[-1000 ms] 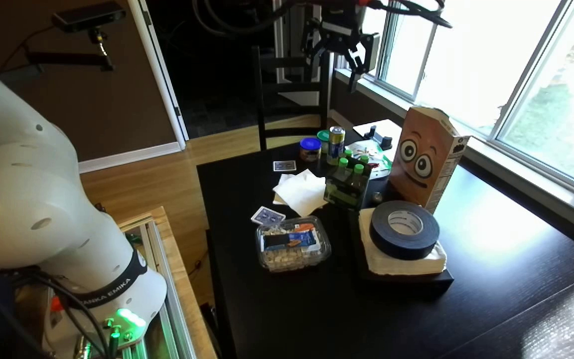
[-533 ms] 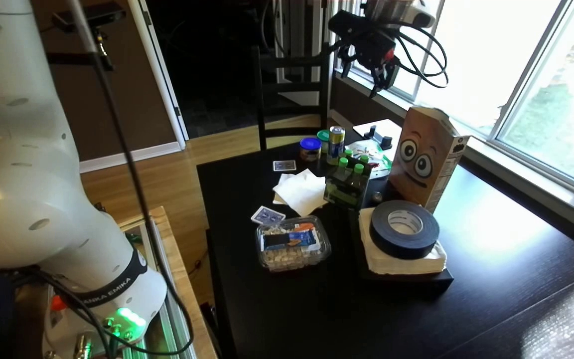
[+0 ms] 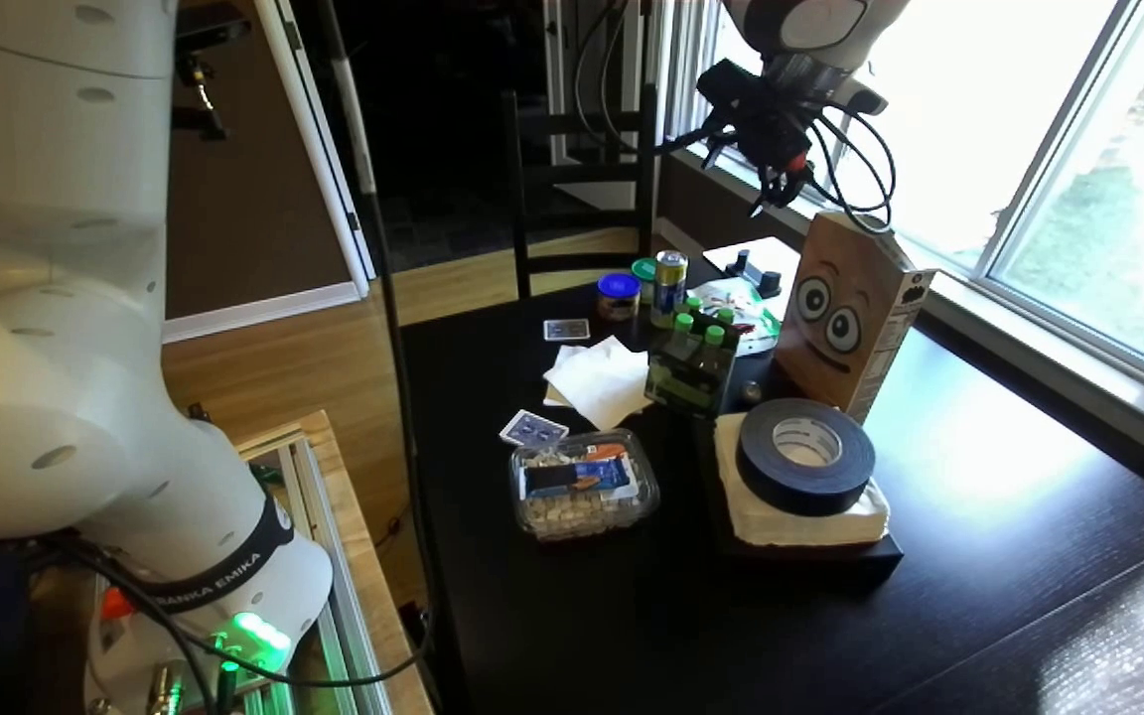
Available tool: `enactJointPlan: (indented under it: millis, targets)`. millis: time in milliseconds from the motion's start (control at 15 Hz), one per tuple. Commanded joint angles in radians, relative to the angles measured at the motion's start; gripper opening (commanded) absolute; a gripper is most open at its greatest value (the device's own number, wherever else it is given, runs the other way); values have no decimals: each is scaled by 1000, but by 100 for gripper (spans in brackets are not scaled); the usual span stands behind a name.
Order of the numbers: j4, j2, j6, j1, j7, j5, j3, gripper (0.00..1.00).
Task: Place the white and green packet vertically upright
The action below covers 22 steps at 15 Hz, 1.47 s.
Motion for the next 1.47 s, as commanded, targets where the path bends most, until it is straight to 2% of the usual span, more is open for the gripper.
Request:
enactJointPlan:
  millis: [0, 200, 400, 600, 733, 800, 933, 1000, 1133, 1400]
  targets:
    - [-34, -2, 146, 3, 95, -10, 19, 100]
    - [4, 97, 288, 20, 252, -8, 23, 100]
    - [3, 175, 405, 67, 434, -88, -4, 100]
    - [33, 273, 482, 94, 478, -167, -4, 100]
    - [53, 312, 470, 104, 528, -209, -11, 100]
    - [-4, 265, 475, 71, 480, -183, 25, 100]
    - [14, 297, 476, 79, 502, -200, 21, 100]
    - [-13, 272, 526, 99, 538, -212, -1, 100]
    - [22, 308, 622, 119, 589, -209, -11, 100]
    - [164, 411, 622, 143, 709, -214, -22, 100]
